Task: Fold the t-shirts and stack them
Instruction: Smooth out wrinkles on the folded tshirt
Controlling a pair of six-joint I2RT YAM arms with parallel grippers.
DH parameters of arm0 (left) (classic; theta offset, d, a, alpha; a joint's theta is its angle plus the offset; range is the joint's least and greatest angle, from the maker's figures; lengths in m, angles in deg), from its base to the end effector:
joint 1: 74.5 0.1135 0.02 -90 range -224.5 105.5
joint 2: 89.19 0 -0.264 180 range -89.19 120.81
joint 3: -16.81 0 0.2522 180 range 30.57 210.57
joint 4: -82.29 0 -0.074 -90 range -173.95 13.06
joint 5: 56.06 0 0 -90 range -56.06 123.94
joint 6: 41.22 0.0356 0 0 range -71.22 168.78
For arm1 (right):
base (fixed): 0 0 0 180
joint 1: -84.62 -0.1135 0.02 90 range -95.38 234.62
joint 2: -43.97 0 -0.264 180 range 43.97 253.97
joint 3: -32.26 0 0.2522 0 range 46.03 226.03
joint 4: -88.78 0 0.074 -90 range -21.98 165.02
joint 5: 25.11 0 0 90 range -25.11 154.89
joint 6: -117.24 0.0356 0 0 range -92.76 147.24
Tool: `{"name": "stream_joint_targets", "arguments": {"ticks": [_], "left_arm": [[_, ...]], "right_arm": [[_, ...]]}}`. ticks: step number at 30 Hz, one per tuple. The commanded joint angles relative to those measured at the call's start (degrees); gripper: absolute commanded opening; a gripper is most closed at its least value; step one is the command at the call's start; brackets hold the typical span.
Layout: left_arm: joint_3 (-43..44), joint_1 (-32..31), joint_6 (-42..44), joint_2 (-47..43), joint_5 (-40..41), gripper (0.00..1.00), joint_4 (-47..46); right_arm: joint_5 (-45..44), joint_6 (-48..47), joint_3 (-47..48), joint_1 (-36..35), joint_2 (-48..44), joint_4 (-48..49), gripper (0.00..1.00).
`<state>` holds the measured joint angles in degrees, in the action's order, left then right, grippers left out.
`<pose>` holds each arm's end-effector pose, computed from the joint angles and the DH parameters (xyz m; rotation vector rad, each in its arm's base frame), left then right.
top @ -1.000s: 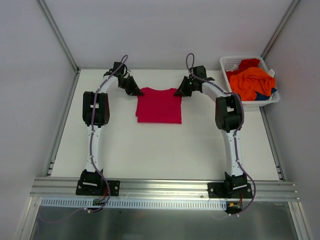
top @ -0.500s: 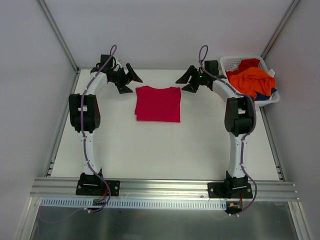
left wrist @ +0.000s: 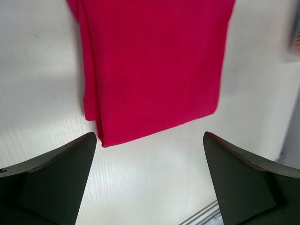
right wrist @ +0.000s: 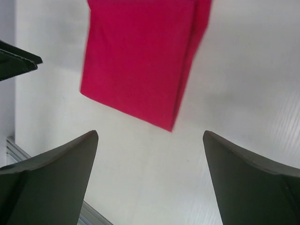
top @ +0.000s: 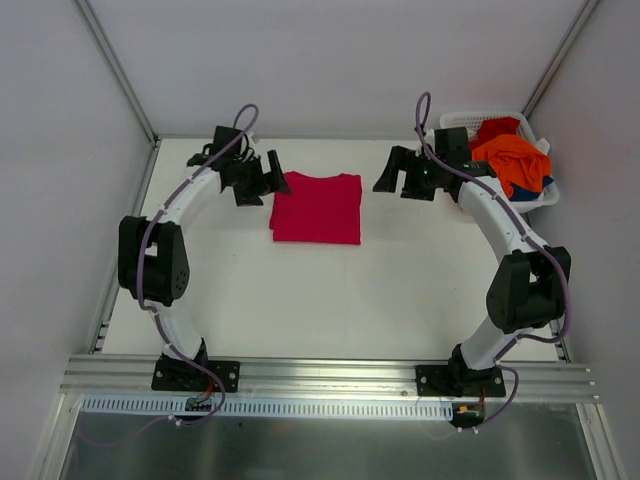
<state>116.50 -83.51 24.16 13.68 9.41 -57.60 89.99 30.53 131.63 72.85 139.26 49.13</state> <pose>0.4007 -0.0785 0.2839 -0.1012 2.3727 -0.7874 0.3712 0.0928 0.3325 -0.4098 2.1541 0.6276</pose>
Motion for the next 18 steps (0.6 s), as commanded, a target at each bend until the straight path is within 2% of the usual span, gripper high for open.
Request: {"name": "stream_joint_targets", "arguments": {"ticks": [1, 6, 10, 13, 18], "left_arm": [[-0.24, -6.17, 1.61, 2.85, 9.85, 0.98, 0.63], [3.89, -7.42, -2.62, 7.95, 17.67, 0.93, 0.55], [6.87, -7.33, -4.03, 11.29, 21.62, 0.9, 0.55], [8.46, -7.24, -4.29, 13.49, 22.86, 0.88, 0.55], [11.1, -6.63, -3.59, 18.76, 19.62, 0.85, 0.63]], "right_arm": [[-3.4, -4.61, -5.09, -0.01, -0.97, -4.18, 1.0], [-2.43, -3.38, -13.17, 0.08, -4.67, 2.42, 1.0], [0.56, -1.27, -12.83, 0.08, -4.14, 2.86, 1.0], [0.03, -1.18, -12.3, 0.08, -3.88, 2.95, 1.0], [-1.11, -0.48, -10.63, 0.17, -2.12, 2.95, 0.99]]}}
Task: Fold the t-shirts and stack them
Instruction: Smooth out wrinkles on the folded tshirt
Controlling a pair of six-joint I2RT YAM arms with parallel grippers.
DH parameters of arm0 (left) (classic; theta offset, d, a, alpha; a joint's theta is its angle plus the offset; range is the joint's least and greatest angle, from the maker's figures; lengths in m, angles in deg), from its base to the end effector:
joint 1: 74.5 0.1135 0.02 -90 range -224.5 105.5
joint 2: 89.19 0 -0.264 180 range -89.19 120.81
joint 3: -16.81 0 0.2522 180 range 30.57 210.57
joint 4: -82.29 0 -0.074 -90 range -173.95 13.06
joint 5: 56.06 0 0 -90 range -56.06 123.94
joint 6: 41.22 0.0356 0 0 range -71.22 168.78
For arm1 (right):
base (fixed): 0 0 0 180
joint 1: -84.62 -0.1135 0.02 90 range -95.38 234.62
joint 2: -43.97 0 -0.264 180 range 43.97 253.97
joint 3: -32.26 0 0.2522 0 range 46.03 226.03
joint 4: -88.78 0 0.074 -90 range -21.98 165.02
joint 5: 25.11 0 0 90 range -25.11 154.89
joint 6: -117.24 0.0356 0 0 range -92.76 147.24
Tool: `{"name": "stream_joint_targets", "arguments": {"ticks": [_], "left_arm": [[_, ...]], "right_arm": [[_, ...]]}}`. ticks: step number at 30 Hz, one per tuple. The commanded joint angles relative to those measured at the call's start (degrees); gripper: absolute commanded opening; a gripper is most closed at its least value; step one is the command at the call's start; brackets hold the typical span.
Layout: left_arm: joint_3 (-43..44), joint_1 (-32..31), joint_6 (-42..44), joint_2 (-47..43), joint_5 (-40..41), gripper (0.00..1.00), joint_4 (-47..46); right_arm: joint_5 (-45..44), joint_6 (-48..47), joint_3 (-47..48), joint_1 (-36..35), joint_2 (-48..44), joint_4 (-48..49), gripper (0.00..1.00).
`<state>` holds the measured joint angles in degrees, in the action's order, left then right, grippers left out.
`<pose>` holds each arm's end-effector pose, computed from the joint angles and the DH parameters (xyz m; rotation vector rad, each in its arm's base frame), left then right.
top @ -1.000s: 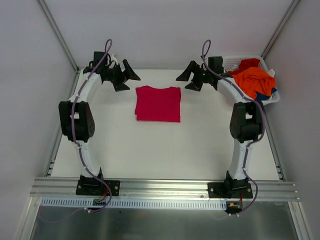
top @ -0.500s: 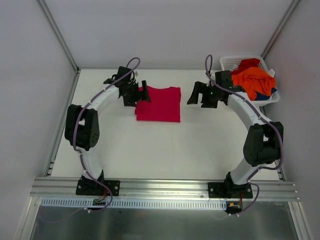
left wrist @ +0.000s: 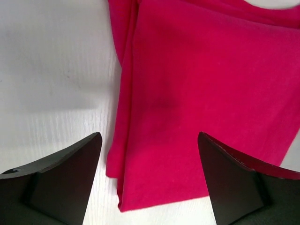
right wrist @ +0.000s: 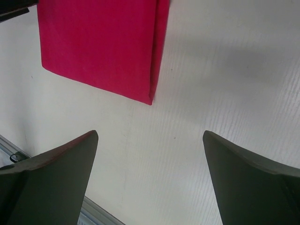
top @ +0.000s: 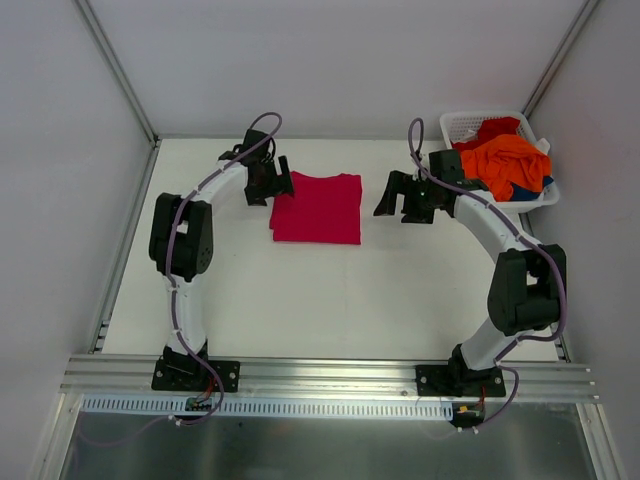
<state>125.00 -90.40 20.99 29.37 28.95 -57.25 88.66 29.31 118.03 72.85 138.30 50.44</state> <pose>0.4449 -0.1299 0.2151 -0.2207 2.4946 -0.4328 0.3516 0.0879 0.2614 -0.3977 2.3510 0.6095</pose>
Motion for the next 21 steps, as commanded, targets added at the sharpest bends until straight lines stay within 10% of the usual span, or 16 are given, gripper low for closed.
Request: {"name": "stream_joint_targets", "arguments": {"ticks": [1, 10, 17, 18, 21], "left_arm": [[3.21, 0.34, -0.51, 3.77, -0.36, 0.83, 0.11], [5.32, 3.6, -2.8, 8.79, -7.4, 0.63, -0.07], [6.64, 4.38, -3.14, 10.73, -7.4, 0.22, 0.2], [6.12, 4.82, -3.58, 10.64, -6.27, 0.03, 0.46], [6.03, 7.02, -4.99, 10.29, -5.11, 0.0, 2.13]], "right_arm": [[0.57, 0.92, 3.49, 0.08, -0.99, 1.64, 0.99], [1.37, 1.8, 5.86, 0.08, 0.69, 0.94, 0.99], [0.14, -0.22, 8.49, 0.08, 1.74, -2.83, 0.99], [-0.12, -0.39, 8.76, 0.08, 1.91, -3.19, 1.0], [-0.21, -0.66, 9.9, 0.17, 2.79, -4.33, 0.99]]}}
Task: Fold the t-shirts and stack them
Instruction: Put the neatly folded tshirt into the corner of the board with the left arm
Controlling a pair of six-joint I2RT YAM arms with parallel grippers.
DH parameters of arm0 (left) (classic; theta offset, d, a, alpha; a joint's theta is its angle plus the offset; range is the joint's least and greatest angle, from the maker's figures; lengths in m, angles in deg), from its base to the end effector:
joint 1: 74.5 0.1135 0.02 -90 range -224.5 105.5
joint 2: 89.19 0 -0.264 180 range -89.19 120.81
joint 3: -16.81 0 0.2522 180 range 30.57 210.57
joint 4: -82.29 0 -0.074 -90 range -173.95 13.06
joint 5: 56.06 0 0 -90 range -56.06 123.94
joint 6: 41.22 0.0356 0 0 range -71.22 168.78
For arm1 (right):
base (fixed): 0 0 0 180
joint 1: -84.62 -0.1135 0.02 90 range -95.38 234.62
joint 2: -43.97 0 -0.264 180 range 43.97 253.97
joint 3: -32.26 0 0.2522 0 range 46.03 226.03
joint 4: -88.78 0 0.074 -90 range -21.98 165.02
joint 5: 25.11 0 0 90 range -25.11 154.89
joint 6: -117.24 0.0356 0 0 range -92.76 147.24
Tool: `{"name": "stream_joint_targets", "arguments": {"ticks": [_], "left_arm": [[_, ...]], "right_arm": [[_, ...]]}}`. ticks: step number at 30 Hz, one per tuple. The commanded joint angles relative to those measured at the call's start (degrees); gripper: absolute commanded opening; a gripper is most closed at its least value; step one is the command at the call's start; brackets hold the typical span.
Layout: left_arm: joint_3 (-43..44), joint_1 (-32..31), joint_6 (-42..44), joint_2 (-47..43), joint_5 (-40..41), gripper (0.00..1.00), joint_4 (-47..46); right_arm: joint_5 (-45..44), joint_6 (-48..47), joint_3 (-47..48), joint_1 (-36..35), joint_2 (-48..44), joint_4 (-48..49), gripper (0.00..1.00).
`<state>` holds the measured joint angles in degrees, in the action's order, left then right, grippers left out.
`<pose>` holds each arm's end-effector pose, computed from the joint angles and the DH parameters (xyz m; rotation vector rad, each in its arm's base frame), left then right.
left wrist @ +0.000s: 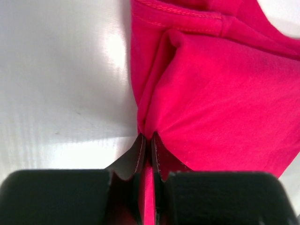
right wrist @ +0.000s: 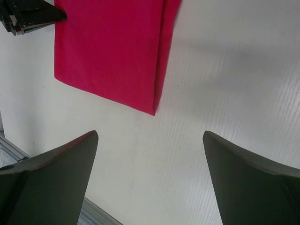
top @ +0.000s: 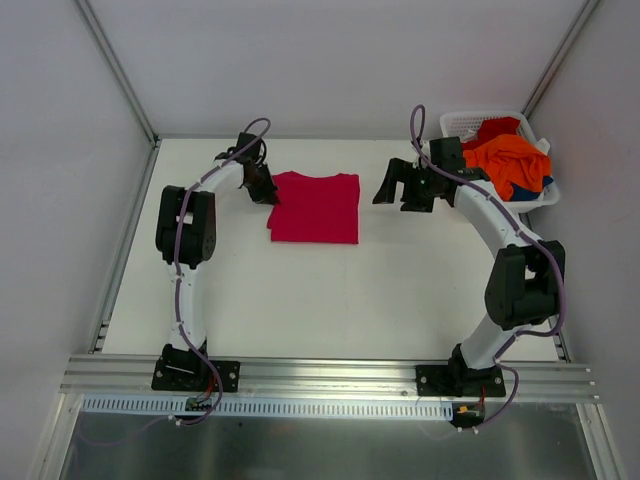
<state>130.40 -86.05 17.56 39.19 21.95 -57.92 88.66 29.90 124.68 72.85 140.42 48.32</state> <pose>0.4794 -0.1055 0.1674 -0.3562 2.5624 -0.5539 0.3664 0.0910 0.2834 -0.3910 2.3119 0.6107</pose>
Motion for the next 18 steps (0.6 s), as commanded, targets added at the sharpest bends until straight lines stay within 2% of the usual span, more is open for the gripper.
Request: {"name": "stream_joint_targets", "arguments": {"ticks": [1, 7, 11, 14, 18], "left_arm": [[1.06, 3.28, -1.47, 0.38, 2.32, 0.0, 3.24], [6.68, 7.85, 2.39, 0.12, 5.22, 0.0, 6.41], [13.79, 11.02, 8.09, 2.3, 5.92, 0.0, 7.99], [23.01, 13.57, 11.43, 5.46, 5.66, 0.0, 10.62], [28.39, 17.34, 14.96, 8.46, 6.19, 0.0, 12.56]], "right_arm": [[-0.3, -1.25, 3.87, 0.17, 0.94, -2.65, 1.0], [-0.57, -1.33, 5.89, 0.26, 3.22, -3.53, 0.99], [-1.62, -2.13, 8.88, 0.52, 5.59, -5.82, 0.99], [-1.97, -1.52, 10.64, 0.69, 6.91, -6.17, 0.99], [-2.76, -0.37, 11.0, 0.78, 7.88, -6.26, 1.0]]}}
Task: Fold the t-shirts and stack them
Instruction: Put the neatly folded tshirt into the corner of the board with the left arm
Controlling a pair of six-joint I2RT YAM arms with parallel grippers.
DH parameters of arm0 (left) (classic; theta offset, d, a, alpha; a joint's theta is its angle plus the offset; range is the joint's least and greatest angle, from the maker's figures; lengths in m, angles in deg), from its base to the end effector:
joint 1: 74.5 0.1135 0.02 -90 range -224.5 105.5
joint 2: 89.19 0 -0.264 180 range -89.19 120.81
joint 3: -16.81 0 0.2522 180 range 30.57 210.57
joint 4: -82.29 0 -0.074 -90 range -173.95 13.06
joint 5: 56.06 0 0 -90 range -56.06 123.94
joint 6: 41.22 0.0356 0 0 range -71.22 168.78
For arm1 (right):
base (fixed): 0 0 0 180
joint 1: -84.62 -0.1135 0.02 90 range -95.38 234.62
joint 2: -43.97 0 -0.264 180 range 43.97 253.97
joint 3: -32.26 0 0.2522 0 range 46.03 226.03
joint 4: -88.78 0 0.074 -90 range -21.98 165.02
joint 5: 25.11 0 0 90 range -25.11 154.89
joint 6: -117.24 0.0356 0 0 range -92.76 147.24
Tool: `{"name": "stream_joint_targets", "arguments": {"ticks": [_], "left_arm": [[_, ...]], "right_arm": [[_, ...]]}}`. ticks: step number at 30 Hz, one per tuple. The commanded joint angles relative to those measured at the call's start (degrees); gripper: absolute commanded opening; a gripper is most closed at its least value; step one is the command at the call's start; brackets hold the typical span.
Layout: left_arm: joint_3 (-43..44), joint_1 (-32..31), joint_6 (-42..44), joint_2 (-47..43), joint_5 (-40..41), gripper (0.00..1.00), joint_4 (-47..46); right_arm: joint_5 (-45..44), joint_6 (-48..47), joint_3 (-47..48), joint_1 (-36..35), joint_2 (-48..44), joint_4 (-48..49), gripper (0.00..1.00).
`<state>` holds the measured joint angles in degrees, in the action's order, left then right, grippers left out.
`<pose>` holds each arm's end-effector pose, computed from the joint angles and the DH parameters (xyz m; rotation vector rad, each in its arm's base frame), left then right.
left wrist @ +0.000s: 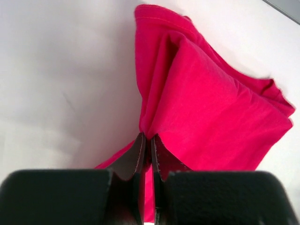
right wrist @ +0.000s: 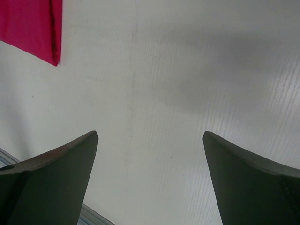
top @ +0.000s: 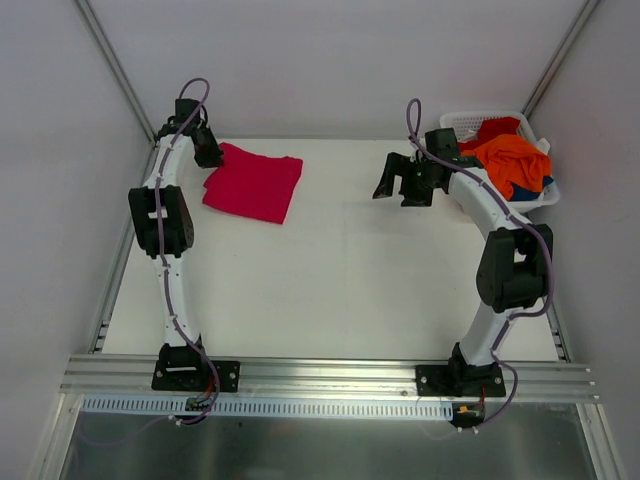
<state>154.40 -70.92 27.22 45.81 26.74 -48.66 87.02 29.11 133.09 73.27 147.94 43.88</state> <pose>0.5332 0.0289 0.2323 -0.4622 2.3491 -0.2981 0.3965 0.0933 0.2763 -0.3775 2.3755 0.5718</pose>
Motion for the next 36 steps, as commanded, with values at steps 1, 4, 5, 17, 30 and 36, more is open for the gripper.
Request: {"name": "stream_joint_targets", "arguments": {"ticks": [1, 4, 5, 17, 30, 36], "left_arm": [[5.36, 2.84, 6.78, 2.63, 1.49, 0.0, 3.38], [9.66, 4.95, 9.94, 6.58, 3.33, 0.0, 3.56], [11.5, 5.39, 10.66, 7.11, 4.47, 0.0, 3.56], [24.27, 11.54, 25.33, 14.5, 21.52, 0.0, -3.11], [23.03, 12.25, 31.75, 17.49, 21.88, 0.01, -16.21], [22.77, 12.33, 31.76, 16.1, 24.95, 0.87, -17.45]], "right_arm": [[-1.3, 0.33, 2.76, 0.46, 0.62, -2.43, 1.0], [-2.35, 0.33, 3.98, 0.63, 2.29, -3.84, 0.99], [-2.7, 0.33, 4.86, 0.72, 3.25, -4.19, 0.99], [-3.23, 2.97, 12.06, 0.81, 9.94, -9.37, 0.99], [-4.55, 4.9, 22.8, 0.54, 16.1, -16.59, 1.0], [-3.41, 4.81, 22.71, -0.07, 16.71, -16.5, 0.99]]}}
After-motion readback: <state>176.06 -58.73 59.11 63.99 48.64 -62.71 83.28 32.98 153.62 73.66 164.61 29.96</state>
